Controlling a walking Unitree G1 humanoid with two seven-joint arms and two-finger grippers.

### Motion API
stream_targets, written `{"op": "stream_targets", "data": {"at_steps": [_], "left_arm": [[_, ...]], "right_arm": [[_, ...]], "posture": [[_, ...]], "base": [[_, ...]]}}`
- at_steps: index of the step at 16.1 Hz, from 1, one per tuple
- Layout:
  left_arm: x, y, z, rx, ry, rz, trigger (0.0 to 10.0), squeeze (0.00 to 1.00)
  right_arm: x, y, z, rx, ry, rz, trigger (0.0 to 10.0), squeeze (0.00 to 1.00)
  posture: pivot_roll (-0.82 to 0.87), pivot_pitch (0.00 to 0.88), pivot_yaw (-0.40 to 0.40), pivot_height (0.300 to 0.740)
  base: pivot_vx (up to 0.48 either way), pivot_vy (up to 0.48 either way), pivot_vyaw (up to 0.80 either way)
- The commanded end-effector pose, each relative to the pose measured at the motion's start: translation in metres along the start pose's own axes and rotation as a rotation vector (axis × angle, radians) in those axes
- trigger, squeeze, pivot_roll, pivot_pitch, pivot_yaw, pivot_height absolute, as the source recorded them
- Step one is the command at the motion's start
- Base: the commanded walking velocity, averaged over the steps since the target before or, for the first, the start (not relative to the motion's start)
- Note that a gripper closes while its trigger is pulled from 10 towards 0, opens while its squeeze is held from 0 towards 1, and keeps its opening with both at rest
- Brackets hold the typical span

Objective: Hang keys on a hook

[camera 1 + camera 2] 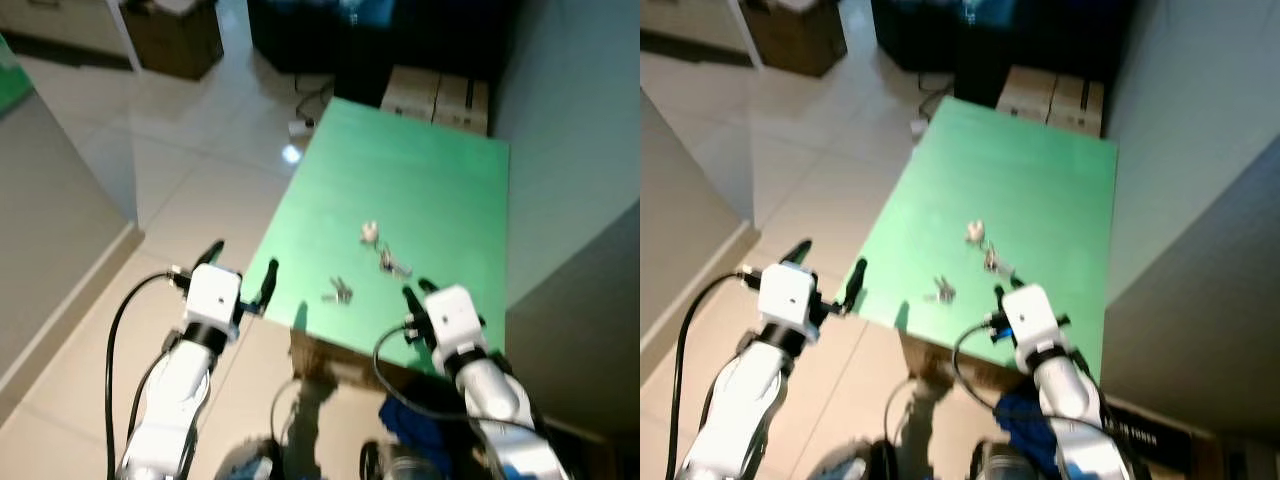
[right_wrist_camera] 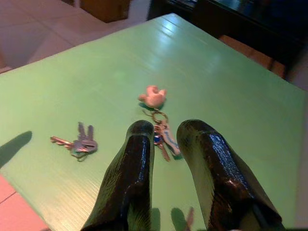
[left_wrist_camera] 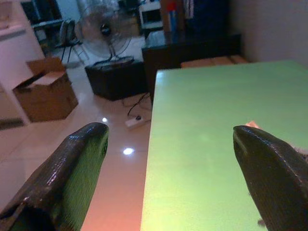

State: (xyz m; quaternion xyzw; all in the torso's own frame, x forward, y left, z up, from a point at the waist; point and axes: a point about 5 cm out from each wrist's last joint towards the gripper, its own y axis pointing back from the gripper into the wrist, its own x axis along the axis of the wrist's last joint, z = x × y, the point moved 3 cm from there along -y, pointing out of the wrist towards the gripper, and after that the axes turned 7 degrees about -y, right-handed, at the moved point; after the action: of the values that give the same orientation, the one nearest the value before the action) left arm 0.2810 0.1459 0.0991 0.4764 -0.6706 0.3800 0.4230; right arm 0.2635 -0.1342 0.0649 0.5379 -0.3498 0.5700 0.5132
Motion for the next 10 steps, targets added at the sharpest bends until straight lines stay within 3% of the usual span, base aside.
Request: {"op": "stream_targets", "data": {"at_steps": [1,4,6,9,10], "left_arm": [[0.004,-0.003,0.003,-0.033,-0.015,0.024,10.0,0.0],[0.015,-0.006,-0.005,-0.01,-0.017,0.064,10.0,0.0],[0.021,-0.003,-0.012,0.047,0.02,0.074,10.0,0.0],[0.024,-0.002,-0.001,-0.046,0.006,0.073,10.0,0.0],[0.027,-0.006,-0.004,-0.077,0.001,0.077,10.0,0.0]], "right_arm": [[0.003,0.008,0.01,-0.044,-0.006,0.001,10.0,0.0],[0.01,0.02,0.017,-0.07,0.023,0.0,10.0,0.0],[0.019,0.02,0.025,-0.108,-0.027,0.036,10.0,0.0],[0.0,0.016,0.024,-0.112,-0.05,0.005,10.0,0.0],[0.001,0.016,0.027,-0.157,-0.106,0.012,10.0,0.0]], "posture": [[-0.13,0.124,-0.026,0.74],[-0.19,0.111,-0.062,0.74],[-0.17,0.119,-0.061,0.74],[-0.11,0.133,0.021,0.74],[-0.11,0.135,0.059,0.74]], "base": [[0.386,0.0,0.0],[0.387,0.0,0.0],[0.407,0.0,0.0],[0.448,0.0,0.0],[0.0,0.0,0.0]]}}
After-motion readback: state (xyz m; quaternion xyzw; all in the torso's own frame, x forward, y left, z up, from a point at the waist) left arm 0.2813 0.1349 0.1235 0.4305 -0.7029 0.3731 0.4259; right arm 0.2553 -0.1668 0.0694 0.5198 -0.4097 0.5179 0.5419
